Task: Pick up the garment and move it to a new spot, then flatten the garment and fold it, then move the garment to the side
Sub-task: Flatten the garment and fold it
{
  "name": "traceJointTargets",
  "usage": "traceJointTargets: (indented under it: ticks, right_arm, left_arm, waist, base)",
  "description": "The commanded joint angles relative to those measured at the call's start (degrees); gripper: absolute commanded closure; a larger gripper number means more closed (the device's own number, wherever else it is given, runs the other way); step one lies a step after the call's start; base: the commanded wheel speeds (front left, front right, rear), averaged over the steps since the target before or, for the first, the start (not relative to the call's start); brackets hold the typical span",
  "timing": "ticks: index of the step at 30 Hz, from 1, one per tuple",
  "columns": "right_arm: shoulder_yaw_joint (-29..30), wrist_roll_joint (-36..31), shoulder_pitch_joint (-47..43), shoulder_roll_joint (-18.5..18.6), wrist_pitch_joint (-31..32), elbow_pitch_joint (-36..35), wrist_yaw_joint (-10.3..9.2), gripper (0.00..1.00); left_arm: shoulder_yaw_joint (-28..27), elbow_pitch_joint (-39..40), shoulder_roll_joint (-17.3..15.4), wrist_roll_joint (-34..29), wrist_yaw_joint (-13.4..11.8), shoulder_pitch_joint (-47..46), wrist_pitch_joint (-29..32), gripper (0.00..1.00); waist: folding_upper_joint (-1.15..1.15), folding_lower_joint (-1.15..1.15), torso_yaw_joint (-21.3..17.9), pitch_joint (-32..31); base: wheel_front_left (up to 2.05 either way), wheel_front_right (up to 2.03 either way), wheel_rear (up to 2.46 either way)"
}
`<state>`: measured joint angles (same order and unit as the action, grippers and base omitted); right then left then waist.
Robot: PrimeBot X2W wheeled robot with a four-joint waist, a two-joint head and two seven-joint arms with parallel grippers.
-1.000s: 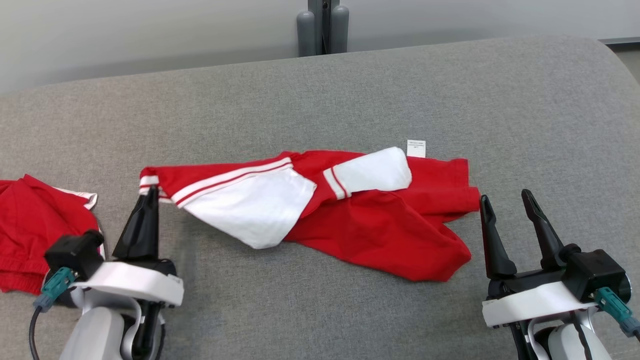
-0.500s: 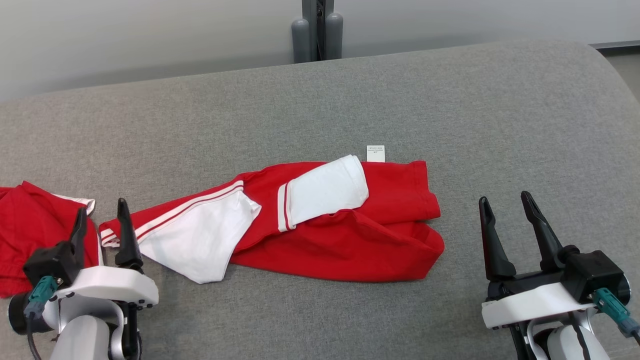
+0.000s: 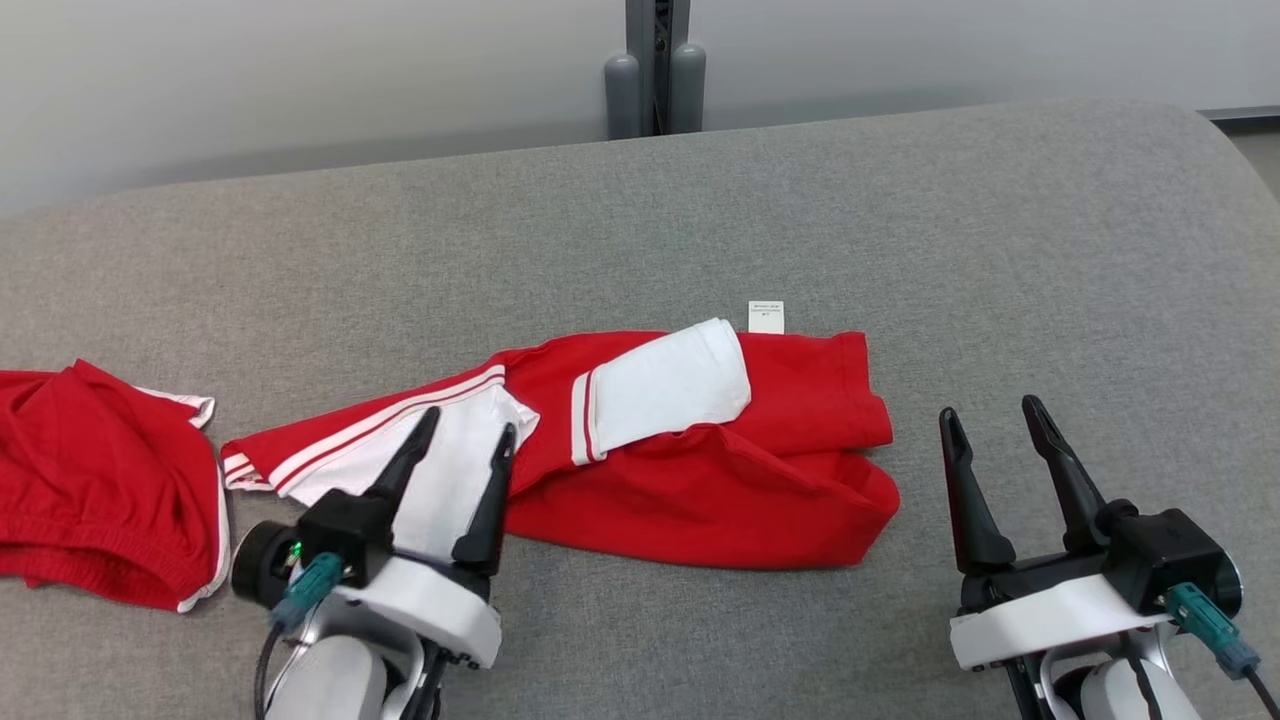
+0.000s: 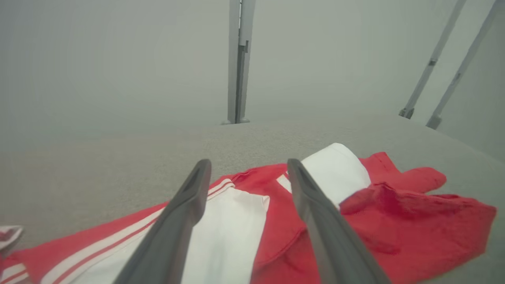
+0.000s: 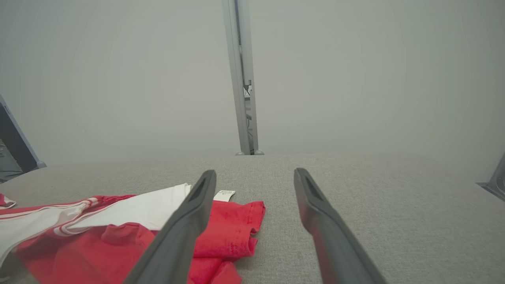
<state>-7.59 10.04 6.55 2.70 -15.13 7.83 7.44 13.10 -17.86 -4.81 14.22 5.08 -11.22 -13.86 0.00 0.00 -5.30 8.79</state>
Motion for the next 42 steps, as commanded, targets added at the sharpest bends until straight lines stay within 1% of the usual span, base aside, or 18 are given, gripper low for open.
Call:
traceJointTargets:
  ticks: [1, 3, 4, 6, 11, 16, 19, 22, 23, 24, 25, 29, 34, 38, 42]
  right_arm:
    - [-0.1, -0.1, 0.3, 0.4, -0.1, 0.0, 0.1, 0.0]
    - [-0.4, -0.1, 0.6, 0.4, -0.1, 0.0, 0.1, 0.0]
    - [-0.4, -0.1, 0.6, 0.4, -0.1, 0.0, 0.1, 0.0]
    - [-0.6, 0.0, 0.6, 0.4, -0.1, -0.1, 0.1, 0.0]
    - [-0.5, 0.4, 0.7, 0.4, -0.1, -0.3, 0.1, 0.0]
    - [-0.6, 0.7, 1.1, 0.4, -0.1, -0.3, 0.1, 0.0]
    - [-0.7, 1.1, 1.4, 0.4, -0.1, -0.3, 0.1, 0.0]
    - [-0.9, 1.4, 1.7, 0.4, -0.1, -0.4, 0.1, 0.0]
    - [-0.9, 1.5, 1.9, 0.4, -0.1, -0.5, 0.09, 0.0]
    - [-1.0, 1.6, 2.0, 0.4, -0.1, -0.5, 0.1, 0.0]
    - [-1.0, 1.6, 2.1, 0.4, -0.1, -0.5, 0.1, 0.0]
    - [-0.7, 1.7, 2.1, 0.4, -0.1, -0.7, 0.1, 0.0]
    - [-0.3, 1.7, 1.4, 0.4, -0.1, -0.8, 0.1, 0.0]
    - [0.2, 1.4, 0.8, 0.4, -0.1, -0.8, 0.1, 0.0]
    - [0.7, 1.0, 0.1, 0.4, -0.1, -0.8, 0.1, 0.0]
  left_arm:
    - [2.6, -1.1, -1.0, -1.8, 0.8, -2.7, 1.0, 0.0]
    - [5.5, -2.7, -1.3, -3.4, 1.4, -4.6, 2.3, 0.0]
    - [5.5, -2.7, -1.3, -3.4, 1.4, -4.6, 2.3, 0.0]
    - [8.2, -4.6, -1.4, -4.5, 1.8, -6.6, 3.9, 0.0]
    - [13.3, -9.4, -1.5, -4.9, 2.3, -10.8, 6.7, 0.0]
    - [16.6, -14.3, -1.5, -5.4, 2.4, -14.6, 9.3, 0.0]
    - [17.8, -17.1, -1.6, -6.4, 2.4, -16.7, 9.3, 0.0]
    - [18.3, -20.1, -1.4, -6.9, 1.7, -18.2, 9.4, 0.0]
    - [18.5, -21.0, -1.2, -7.0, 1.5, -18.8, 9.3, 0.35]
    - [18.5, -21.5, -1.1, -7.0, 1.4, -19.2, 8.9, 0.74]
    - [18.6, -22.2, -1.0, -6.9, 1.4, -19.6, 8.5, 1.0]
    - [18.9, -24.4, -0.8, -6.0, 1.6, -20.3, 7.6, 1.0]
    - [18.5, -23.6, -0.4, -4.3, 1.8, -20.1, 4.5, 1.0]
    - [18.8, -19.6, -0.9, -2.7, 2.0, -17.9, 2.9, 1.0]
    - [20.2, -10.8, -2.7, 0.5, 2.4, -14.3, 2.9, 1.0]
  waist:
    - [0.0, 0.0, -0.3, 0.0]
    - [0.0, 0.0, -0.8, 0.1]
    - [0.0, 0.0, -0.8, 0.1]
    - [0.0, 0.0, -1.5, 0.1]
    - [0.0, 0.0, -3.2, 0.3]
    - [0.0, 0.0, -4.1, 0.7]
    - [0.0, 0.0, -4.5, 1.0]
    - [0.0, 0.0, -4.8, 1.2]
    - [0.0, 0.0, -4.9, 1.3]
    - [0.0, 0.0, -4.9, 1.4]
    - [0.0, 0.0, -5.0, 1.4]
    - [0.0, 0.0, -4.6, 1.5]
    - [0.0, 0.0, -3.5, 1.2]
    - [0.0, 0.0, -1.7, 0.9]
    - [0.0, 0.0, 0.4, 0.8]
  base:
    - [0.0, 0.0, 0.0]
    - [0.0, 0.0, 0.0]
    - [0.0, 0.0, 0.0]
    - [0.0, 0.0, 0.0]
    - [0.0, 0.0, 0.0]
    - [0.0, 0.0, 0.0]
    - [0.0, 0.0, 0.0]
    - [0.0, 0.0, 0.0]
    - [0.0, 0.0, 0.0]
    - [0.0, 0.0, 0.0]
    - [0.0, 0.0, 0.0]
    - [0.0, 0.0, 0.0]
    - [0.0, 0.0, 0.0]
    - [0.0, 0.0, 0.0]
    - [0.0, 0.0, 0.0]
